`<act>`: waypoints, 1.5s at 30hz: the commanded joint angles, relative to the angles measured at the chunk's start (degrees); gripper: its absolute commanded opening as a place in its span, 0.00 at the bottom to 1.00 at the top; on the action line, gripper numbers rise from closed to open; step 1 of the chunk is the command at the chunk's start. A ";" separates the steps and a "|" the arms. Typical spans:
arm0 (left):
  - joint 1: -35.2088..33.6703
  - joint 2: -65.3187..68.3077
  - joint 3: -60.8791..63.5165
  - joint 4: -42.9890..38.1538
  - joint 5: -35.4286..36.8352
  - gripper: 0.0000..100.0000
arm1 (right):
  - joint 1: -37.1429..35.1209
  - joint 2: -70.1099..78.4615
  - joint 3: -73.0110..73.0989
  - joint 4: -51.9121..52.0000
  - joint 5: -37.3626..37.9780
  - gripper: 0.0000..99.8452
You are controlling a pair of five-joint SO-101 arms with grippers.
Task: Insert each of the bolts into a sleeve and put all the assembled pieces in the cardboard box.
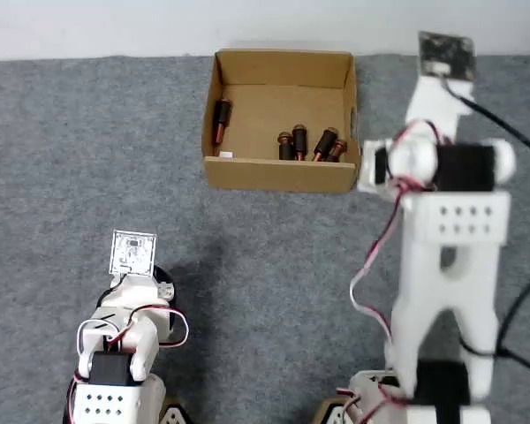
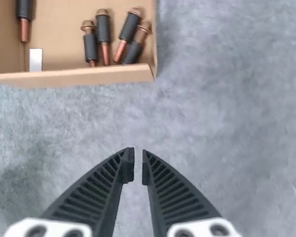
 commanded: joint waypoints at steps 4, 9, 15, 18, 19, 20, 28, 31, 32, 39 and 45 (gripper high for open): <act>-0.18 -0.44 -0.40 0.70 -0.26 0.01 | 1.10 -17.01 18.81 1.54 -0.62 0.01; -0.18 -0.44 -0.40 0.70 -0.26 0.01 | 1.10 -27.65 31.65 -1.36 -0.70 0.01; -0.18 -0.44 -0.40 0.70 -0.26 0.01 | 1.10 -42.59 44.84 -7.43 -0.70 0.01; -0.18 -0.44 -0.40 0.70 -0.26 0.01 | 1.19 -51.12 51.60 -11.91 -0.62 0.01; -0.18 -0.44 -0.40 0.70 -0.26 0.01 | 1.19 -53.93 54.33 -13.41 -0.62 0.01; -0.18 -0.44 -0.40 0.70 -0.26 0.01 | 1.19 -56.57 57.05 -14.73 -0.62 0.01; -0.18 -0.44 -0.40 0.70 -0.26 0.01 | 1.19 -74.59 73.23 -20.62 -0.35 0.01; -0.18 -0.44 -0.40 0.70 -0.26 0.01 | 1.19 -80.13 77.80 -20.62 -0.35 0.01; -0.18 -0.44 -0.40 0.70 -0.26 0.01 | 1.19 -82.07 79.30 -20.62 -0.35 0.01; -0.18 -0.44 -0.40 0.70 -0.26 0.01 | 1.19 -87.96 84.48 -21.05 -0.26 0.01; -0.18 -0.44 -0.40 0.70 -0.26 0.01 | 1.19 -87.60 85.89 -21.85 -0.26 0.01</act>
